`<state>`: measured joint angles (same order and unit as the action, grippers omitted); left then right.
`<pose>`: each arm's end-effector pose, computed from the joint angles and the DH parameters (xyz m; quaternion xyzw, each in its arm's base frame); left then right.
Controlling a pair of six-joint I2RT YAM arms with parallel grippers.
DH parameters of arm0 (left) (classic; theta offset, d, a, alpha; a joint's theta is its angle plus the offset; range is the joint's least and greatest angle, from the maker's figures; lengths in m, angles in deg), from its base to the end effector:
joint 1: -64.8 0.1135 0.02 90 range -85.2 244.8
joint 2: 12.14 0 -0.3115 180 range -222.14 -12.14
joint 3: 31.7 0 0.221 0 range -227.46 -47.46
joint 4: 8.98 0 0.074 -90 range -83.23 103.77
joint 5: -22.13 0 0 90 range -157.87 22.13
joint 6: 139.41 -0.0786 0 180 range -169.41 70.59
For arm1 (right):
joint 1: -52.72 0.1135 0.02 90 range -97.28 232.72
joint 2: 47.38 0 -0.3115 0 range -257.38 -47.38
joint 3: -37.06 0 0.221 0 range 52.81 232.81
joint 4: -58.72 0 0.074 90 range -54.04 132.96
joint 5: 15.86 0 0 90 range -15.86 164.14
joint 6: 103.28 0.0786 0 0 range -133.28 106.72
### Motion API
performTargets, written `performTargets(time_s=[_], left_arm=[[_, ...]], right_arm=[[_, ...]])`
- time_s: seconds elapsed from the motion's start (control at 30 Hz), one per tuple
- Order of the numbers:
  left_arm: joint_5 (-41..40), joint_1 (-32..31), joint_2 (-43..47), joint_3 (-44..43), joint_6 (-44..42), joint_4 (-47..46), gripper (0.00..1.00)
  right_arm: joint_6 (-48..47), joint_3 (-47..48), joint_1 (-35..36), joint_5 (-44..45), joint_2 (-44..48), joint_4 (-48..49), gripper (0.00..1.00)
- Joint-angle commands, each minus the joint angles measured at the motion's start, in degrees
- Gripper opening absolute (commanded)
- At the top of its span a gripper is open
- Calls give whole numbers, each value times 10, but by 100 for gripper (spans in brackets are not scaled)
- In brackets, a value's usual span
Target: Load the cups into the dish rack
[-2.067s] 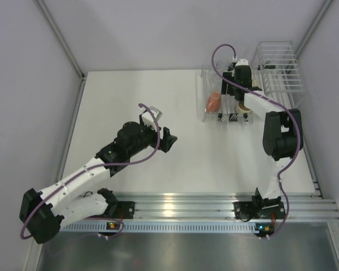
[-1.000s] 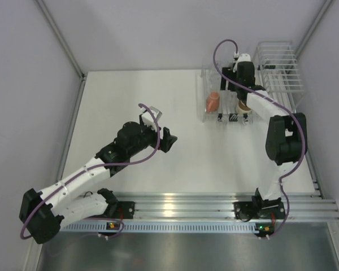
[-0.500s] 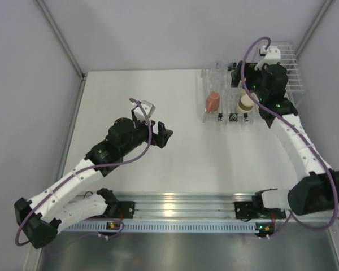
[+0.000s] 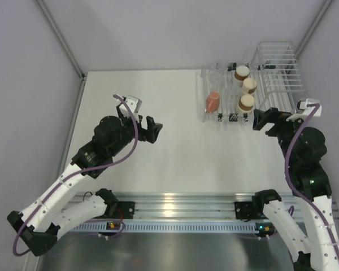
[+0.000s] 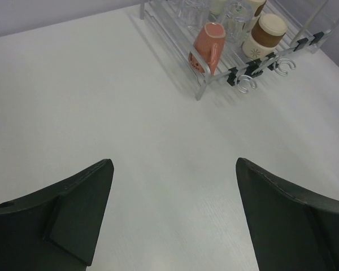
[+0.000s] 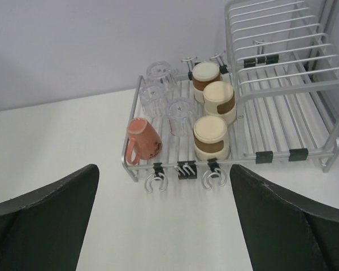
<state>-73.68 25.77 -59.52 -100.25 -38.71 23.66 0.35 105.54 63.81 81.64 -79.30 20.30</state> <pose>0.1327 -0.0973 0.3923 0.1581 0.7576 -0.2302 0.5900 0.0854 0.0063 0.4049 0.0614 0.7158 0.1027 0.6880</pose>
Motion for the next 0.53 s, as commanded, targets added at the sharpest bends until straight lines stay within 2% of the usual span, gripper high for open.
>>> performTargets(time_s=[0.0, 0.5], left_arm=[[10, 3, 11, -26, 1, 12, 95], [11, 4, 37, -26, 2, 27, 96]], right_arm=[[8, -7, 4, 29, 14, -64, 99], [9, 4, 5, 43, 26, -83, 100]])
